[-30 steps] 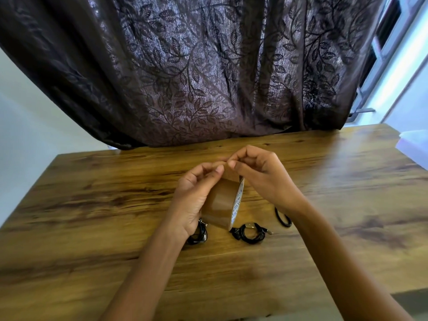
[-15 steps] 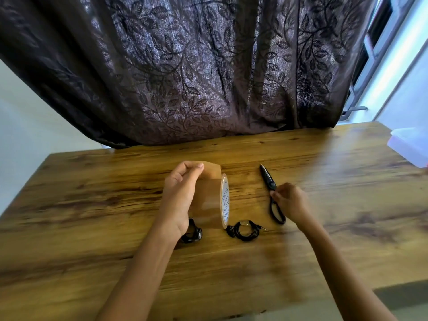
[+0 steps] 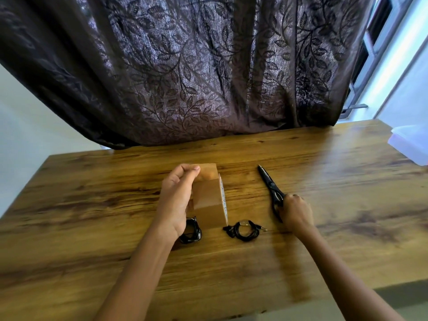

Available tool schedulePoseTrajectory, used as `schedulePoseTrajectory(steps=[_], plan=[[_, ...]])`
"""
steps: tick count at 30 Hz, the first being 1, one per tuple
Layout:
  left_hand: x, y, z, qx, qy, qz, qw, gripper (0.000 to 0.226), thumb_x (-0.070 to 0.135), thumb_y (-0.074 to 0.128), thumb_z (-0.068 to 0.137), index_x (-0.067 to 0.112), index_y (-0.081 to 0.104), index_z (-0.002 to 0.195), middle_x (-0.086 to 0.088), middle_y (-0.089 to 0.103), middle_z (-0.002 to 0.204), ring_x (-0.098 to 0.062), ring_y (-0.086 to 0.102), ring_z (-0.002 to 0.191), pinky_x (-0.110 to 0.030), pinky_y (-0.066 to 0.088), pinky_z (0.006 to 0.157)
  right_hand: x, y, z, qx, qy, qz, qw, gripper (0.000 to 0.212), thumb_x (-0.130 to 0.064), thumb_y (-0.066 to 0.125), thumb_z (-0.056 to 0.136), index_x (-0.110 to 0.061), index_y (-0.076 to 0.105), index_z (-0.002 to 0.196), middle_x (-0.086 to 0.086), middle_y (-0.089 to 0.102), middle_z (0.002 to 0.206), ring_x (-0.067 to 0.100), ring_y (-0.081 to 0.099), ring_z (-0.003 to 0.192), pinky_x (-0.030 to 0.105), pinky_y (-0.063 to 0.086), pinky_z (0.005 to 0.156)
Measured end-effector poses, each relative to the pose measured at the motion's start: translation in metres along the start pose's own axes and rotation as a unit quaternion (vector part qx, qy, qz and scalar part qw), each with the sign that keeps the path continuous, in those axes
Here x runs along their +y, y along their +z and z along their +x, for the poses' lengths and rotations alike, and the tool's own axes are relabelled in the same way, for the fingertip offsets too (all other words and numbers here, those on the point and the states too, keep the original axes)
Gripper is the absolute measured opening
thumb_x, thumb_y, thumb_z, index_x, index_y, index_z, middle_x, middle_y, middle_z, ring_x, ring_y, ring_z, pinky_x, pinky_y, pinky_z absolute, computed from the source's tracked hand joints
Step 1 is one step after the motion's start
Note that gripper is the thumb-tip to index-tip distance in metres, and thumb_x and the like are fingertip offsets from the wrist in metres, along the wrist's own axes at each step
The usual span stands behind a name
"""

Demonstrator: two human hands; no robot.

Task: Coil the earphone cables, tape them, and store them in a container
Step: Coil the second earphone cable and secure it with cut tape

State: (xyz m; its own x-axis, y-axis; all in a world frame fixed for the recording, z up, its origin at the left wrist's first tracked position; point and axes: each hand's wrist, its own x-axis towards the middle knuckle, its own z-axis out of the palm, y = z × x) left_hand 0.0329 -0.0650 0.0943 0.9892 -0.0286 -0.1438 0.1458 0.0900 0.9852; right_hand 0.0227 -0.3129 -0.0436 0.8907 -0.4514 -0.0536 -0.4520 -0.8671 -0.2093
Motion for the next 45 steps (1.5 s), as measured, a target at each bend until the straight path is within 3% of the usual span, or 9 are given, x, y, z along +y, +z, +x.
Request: schedulePoseTrajectory(steps=[3,5,7,10,12,17,31,40,45], plan=[[0.002,-0.002,0.000,0.005,0.002,0.010,1.000,0.016,0.027,0.052,0.092,0.025,0.061,0.079,0.005,0.065,0.080,-0.011,0.056,0.075,-0.027,0.046,0.060,0.003,-0.007,0.012,-0.053,0.000,0.076,0.996,0.024,-0.027,0.056,0.091,-0.010,0.051,0.074,0.008,0.060,0.076,0.020,0.054,0.062,0.028,0.044,0.051],[0.002,-0.003,0.000,0.005,0.004,0.018,1.000,0.016,0.027,0.050,0.093,0.024,0.061,0.081,0.005,0.063,0.081,-0.010,0.055,0.074,-0.025,0.043,0.056,0.006,-0.014,0.018,-0.107,0.034,0.207,0.972,0.021,-0.022,0.059,0.090,-0.006,0.054,0.076,0.007,0.059,0.072,0.016,0.053,0.057,0.022,0.041,0.044],[0.003,-0.004,0.000,0.001,0.006,0.024,1.000,0.016,0.026,0.049,0.093,0.024,0.060,0.082,0.006,0.063,0.080,-0.009,0.054,0.073,-0.023,0.042,0.055,0.008,-0.021,0.018,-0.172,0.078,0.382,0.905,0.018,-0.013,0.056,0.091,0.004,0.061,0.090,0.012,0.064,0.073,0.019,0.058,0.058,0.022,0.046,0.045],[0.003,-0.006,0.000,-0.006,0.011,0.027,1.000,0.015,0.025,0.049,0.093,0.024,0.062,0.086,0.008,0.063,0.078,-0.007,0.054,0.070,-0.018,0.043,0.049,0.010,-0.035,0.008,-0.224,0.106,0.553,0.796,0.014,-0.007,0.049,0.094,-0.001,0.061,0.099,0.014,0.067,0.082,0.020,0.063,0.066,0.028,0.054,0.061],[0.004,-0.007,0.001,-0.008,0.012,0.029,0.999,0.014,0.025,0.049,0.093,0.024,0.063,0.089,0.008,0.064,0.078,-0.006,0.056,0.071,-0.018,0.043,0.050,0.009,-0.043,-0.001,-0.222,0.062,0.590,0.774,0.016,-0.003,0.051,0.091,-0.003,0.062,0.102,0.013,0.066,0.084,0.021,0.061,0.068,0.029,0.052,0.064],[0.004,-0.008,0.005,-0.008,0.003,0.022,1.000,0.014,0.025,0.051,0.093,0.027,0.063,0.085,0.014,0.067,0.069,-0.002,0.059,0.068,-0.022,0.046,0.056,-0.012,-0.074,-0.025,-0.163,-0.073,0.591,0.787,0.046,-0.014,0.073,0.061,-0.010,0.064,0.105,0.003,0.070,0.075,0.011,0.062,0.063,0.020,0.050,0.057],[0.005,-0.022,0.014,0.024,0.026,0.005,0.999,0.015,0.025,0.053,0.092,0.030,0.063,0.083,0.010,0.067,0.078,-0.012,0.059,0.079,-0.028,0.048,0.060,-0.042,-0.110,-0.057,-0.114,-0.305,0.521,0.789,0.047,-0.023,0.083,0.062,-0.013,0.063,0.104,-0.006,0.072,0.087,0.004,0.066,0.078,0.011,0.049,0.070],[0.005,-0.038,0.021,0.044,0.021,0.006,0.999,0.016,0.024,0.054,0.091,0.030,0.064,0.080,0.009,0.066,0.079,-0.010,0.058,0.077,-0.029,0.045,0.065,-0.038,-0.113,-0.053,-0.106,-0.363,0.397,0.837,0.057,-0.028,0.085,0.059,-0.013,0.062,0.109,-0.026,0.066,0.093,-0.005,0.062,0.082,0.004,0.043,0.067],[0.006,-0.044,0.019,0.018,0.015,0.013,1.000,0.017,0.023,0.054,0.091,0.030,0.064,0.080,0.006,0.067,0.082,-0.010,0.059,0.077,-0.026,0.045,0.060,-0.043,-0.120,-0.048,-0.096,-0.365,0.367,0.850,0.057,-0.036,0.083,0.059,-0.023,0.061,0.110,-0.012,0.069,0.094,0.001,0.064,0.080,0.007,0.046,0.066]])
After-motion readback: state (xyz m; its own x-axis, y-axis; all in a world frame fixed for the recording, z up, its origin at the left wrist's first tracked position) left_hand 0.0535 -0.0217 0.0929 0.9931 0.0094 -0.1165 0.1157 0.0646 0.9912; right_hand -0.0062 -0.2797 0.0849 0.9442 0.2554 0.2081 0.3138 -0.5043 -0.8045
